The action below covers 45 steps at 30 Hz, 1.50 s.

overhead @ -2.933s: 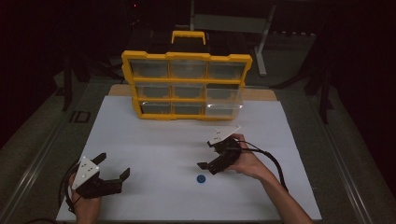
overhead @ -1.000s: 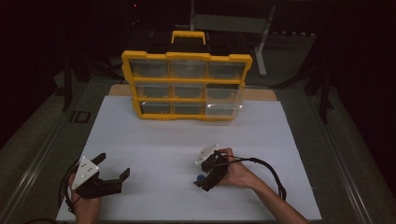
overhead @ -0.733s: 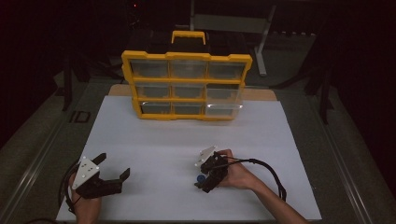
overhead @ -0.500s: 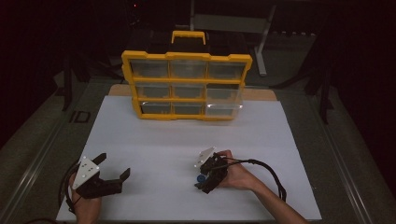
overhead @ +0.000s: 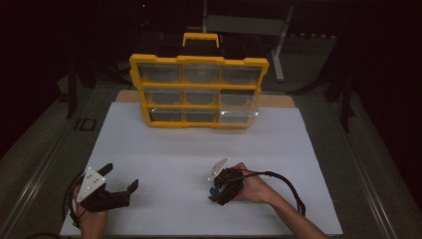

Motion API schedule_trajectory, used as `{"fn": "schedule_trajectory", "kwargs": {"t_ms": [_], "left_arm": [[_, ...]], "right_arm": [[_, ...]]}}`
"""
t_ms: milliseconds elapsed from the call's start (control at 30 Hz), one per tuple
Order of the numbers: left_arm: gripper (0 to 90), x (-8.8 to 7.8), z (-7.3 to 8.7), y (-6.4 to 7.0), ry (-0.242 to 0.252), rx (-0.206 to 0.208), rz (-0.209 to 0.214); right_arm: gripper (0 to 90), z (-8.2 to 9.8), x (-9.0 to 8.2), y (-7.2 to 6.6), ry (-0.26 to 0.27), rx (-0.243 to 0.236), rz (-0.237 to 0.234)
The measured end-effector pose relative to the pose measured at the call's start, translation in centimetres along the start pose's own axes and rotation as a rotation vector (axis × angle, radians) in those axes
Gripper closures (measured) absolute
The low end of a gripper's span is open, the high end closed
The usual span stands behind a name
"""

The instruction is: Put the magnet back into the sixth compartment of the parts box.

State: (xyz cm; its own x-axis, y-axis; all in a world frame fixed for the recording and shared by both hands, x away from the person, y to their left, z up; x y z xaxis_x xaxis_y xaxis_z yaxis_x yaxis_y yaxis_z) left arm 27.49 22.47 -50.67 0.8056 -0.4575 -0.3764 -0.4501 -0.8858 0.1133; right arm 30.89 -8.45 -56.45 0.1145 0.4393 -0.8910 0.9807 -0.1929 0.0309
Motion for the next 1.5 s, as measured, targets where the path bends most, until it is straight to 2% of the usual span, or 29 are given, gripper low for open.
{"fn": "schedule_trajectory", "kwargs": {"t_ms": [133,500,767,1500], "left_arm": [[0.0,0.0,-0.01,0.02,0.001,0.001,0.0],[0.0,0.0,-0.01,0.02,0.001,0.0,0.0],[0.0,0.01,0.0,0.05,-0.001,0.002,0.001],[0.0,0.13,0.06,0.07,-0.007,0.0,0.003]], "right_arm": [[46.3,0.12,-0.21,0.26,-0.002,0.004,-0.004],[60.9,0.09,-0.38,0.55,-0.021,0.013,0.003],[62.7,0.1,-0.4,0.66,-0.026,0.03,0.004],[63.3,0.03,-0.45,0.79,-0.026,0.032,-0.008]]}}
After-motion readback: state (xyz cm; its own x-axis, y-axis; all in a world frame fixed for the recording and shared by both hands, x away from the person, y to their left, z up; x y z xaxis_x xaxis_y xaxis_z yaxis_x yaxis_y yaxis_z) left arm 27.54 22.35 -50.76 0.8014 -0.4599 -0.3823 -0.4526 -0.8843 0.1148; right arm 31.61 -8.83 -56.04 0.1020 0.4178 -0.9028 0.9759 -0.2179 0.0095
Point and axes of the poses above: each handheld gripper's, and its own axes: x roughly forward along the jaws, z roughly out of its underside, y roughly to its right, the point moved 7 cm from there along x, roughly forward along the jaws, and after that the axes turned 6 degrees about -x, right-handed, at the moved point
